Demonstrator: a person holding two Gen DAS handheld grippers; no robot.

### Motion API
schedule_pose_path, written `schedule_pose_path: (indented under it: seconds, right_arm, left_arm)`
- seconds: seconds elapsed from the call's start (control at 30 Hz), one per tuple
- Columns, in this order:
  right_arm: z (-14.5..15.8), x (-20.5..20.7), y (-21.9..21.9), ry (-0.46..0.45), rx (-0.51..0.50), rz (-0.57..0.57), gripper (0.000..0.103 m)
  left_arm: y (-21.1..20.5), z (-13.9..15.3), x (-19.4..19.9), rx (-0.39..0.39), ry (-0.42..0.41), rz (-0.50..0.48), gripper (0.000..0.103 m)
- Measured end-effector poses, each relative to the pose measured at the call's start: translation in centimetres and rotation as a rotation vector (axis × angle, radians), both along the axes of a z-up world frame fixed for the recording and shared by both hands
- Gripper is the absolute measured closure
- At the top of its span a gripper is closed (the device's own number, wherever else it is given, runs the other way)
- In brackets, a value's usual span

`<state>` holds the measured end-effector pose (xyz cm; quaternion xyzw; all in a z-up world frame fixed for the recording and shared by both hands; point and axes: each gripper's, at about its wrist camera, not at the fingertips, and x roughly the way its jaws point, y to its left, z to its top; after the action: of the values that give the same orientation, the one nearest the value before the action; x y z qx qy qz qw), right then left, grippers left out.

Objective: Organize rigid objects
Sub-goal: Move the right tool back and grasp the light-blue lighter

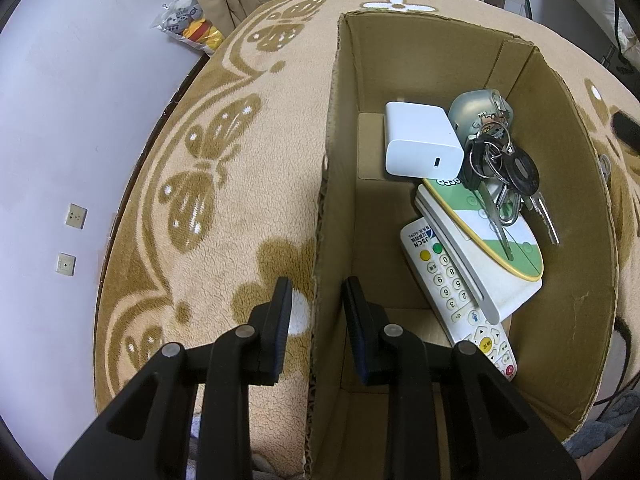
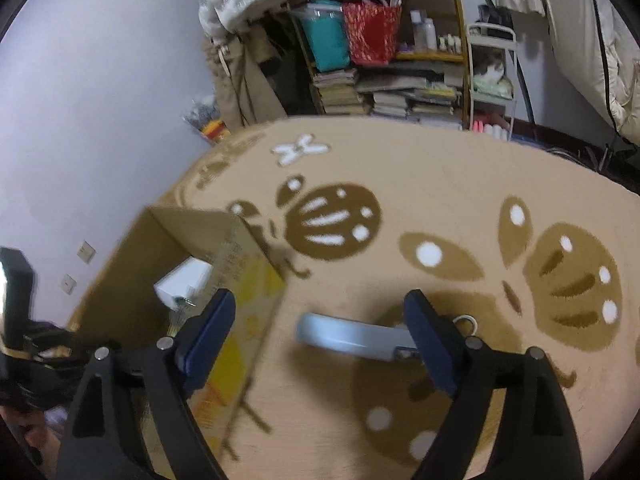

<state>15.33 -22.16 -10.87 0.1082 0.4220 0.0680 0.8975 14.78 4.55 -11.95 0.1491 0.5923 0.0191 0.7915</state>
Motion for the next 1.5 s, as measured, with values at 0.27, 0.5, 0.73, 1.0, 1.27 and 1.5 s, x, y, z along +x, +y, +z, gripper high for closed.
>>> schedule_pose_path:
  seconds: [0.27,0.5,0.73,1.0,1.27,1.5]
  right_arm:
    - [-3.8,1.4,0.6,0.103,-0.034,0.078,0.012]
    - [-5.6,2.1,1.7,0.146,-0.159,0.144,0.012]
    - [-6.5,2.4,2.7,0.165,-0.263,0.208,0.012]
    - [-8.0,3.5,2.5,0.215,-0.263,0.166,0.019]
    - [-7.2,2.7,1.4,0.214,-0.237,0.071,0.067]
    - [-5.0,0.3,-0.4,0.148,-0.144,-0.019,0.073]
  left_arm:
    - [0.0,-0.1,0.0,0.009,-0.002,-0.002,0.075]
    - [0.1,0.0,-0.1,0.011,-0.003,0.002,0.073]
    - [0.1,0.0,0.0,0.008,-0.001,0.001,0.074]
    - [0.3,-0.2,0.0,-0.014,0.007,0.005,0.078]
    - [-0.1,-0.1,0.0,-0.029,0.011,-0.007,0.087]
    - [-0.2,0.1,-0.1,-0.043,0.013,-0.01,0.091]
